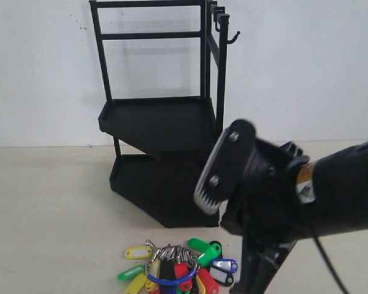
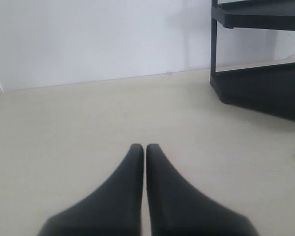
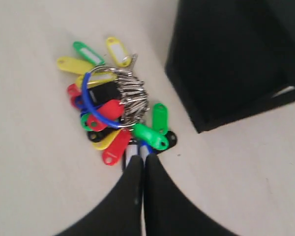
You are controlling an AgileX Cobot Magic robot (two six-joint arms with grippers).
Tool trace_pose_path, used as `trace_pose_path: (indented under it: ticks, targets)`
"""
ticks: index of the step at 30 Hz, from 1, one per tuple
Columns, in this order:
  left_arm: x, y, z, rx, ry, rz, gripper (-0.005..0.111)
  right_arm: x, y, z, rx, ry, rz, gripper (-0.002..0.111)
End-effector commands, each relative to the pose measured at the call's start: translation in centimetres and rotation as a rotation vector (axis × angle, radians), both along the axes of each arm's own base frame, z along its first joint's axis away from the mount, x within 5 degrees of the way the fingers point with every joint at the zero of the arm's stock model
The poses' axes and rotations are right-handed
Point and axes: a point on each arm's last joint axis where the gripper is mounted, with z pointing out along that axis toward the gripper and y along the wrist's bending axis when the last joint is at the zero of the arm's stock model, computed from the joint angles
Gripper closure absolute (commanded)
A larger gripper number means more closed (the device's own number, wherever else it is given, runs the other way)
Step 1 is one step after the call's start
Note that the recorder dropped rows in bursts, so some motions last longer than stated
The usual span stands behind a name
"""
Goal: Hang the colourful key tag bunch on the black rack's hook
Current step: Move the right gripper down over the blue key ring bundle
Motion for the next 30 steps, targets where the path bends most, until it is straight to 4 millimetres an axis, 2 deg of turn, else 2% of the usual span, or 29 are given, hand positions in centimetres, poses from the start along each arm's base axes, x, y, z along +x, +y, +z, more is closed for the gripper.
trace_pose_path:
  ticks: [1, 3, 5, 8, 10, 20, 30]
  targets:
    - [0.0, 0.0, 0.1, -0.004, -0.006, -0.001, 0.102, -0.4, 3.1, -2.1, -0.115, 0.039, 0.161, 0.108]
    - [0.0, 0.0, 0.1, -0.004, -0.006, -0.001, 0.102, -0.6, 4.4, -2.6, -0.152, 0.055, 0.211, 0.103]
    - [0.0, 0.0, 0.1, -0.004, -0.008, -0.002, 0.102, -0.6, 5.8, -3.1, -0.166, 0.064, 0.247, 0.092]
    - [0.0, 0.0, 0.1, -0.004, -0.008, -0.002, 0.102, -0.4, 7.6, -3.6, -0.183, 0.05, 0.293, 0.067]
    - [0.0, 0.0, 0.1, -0.004, -0.008, -0.002, 0.102, 0.1, 8.2, -4.1, -0.207, 0.036, 0.312, 0.058]
    - [0.0, 0.0, 0.1, -0.004, -0.008, -0.002, 0.102, 3.3, 11.0, -7.2, -0.325, 0.033, 0.357, 0.058]
    - [0.0, 0.0, 0.1, -0.004, -0.008, -0.002, 0.102, 5.0, 11.7, -10.7, -0.438, 0.073, 0.327, 0.058]
